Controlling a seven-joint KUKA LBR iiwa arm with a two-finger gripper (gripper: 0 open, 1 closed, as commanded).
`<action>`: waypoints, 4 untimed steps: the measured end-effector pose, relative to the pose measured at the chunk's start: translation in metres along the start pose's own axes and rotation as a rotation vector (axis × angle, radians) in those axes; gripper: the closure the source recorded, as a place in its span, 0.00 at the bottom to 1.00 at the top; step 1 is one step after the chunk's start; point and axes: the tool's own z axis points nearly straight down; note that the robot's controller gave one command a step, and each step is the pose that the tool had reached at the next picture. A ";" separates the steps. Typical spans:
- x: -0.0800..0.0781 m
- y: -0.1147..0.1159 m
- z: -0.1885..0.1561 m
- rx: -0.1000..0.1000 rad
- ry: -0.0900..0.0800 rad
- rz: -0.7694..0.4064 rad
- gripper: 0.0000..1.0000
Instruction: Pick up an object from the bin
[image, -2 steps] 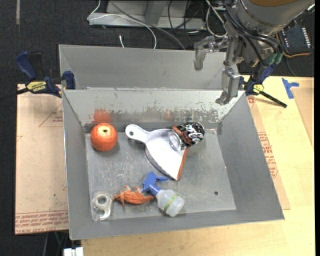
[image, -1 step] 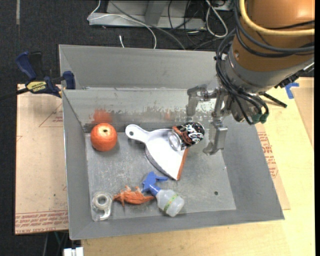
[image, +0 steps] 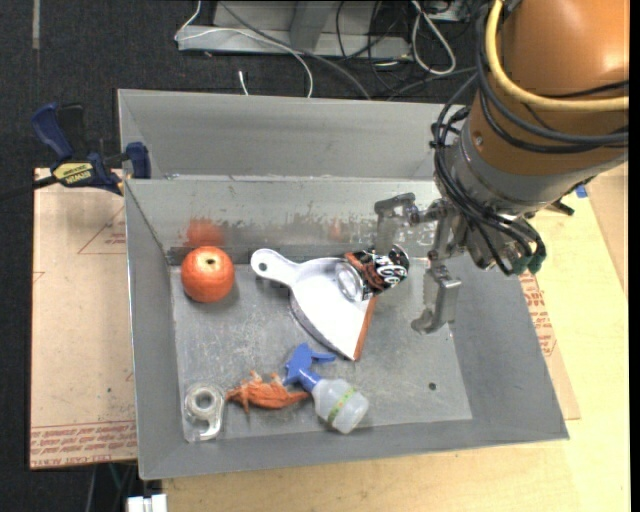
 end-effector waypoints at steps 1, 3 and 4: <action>-0.010 0.024 0.003 -0.003 0.005 0.022 0.00; -0.019 0.029 -0.023 -0.003 -0.005 0.016 0.00; -0.032 0.007 -0.040 -0.001 0.000 0.122 0.00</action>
Offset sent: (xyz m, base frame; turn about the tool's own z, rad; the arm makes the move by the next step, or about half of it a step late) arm 0.0269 0.0116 -0.0369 0.1500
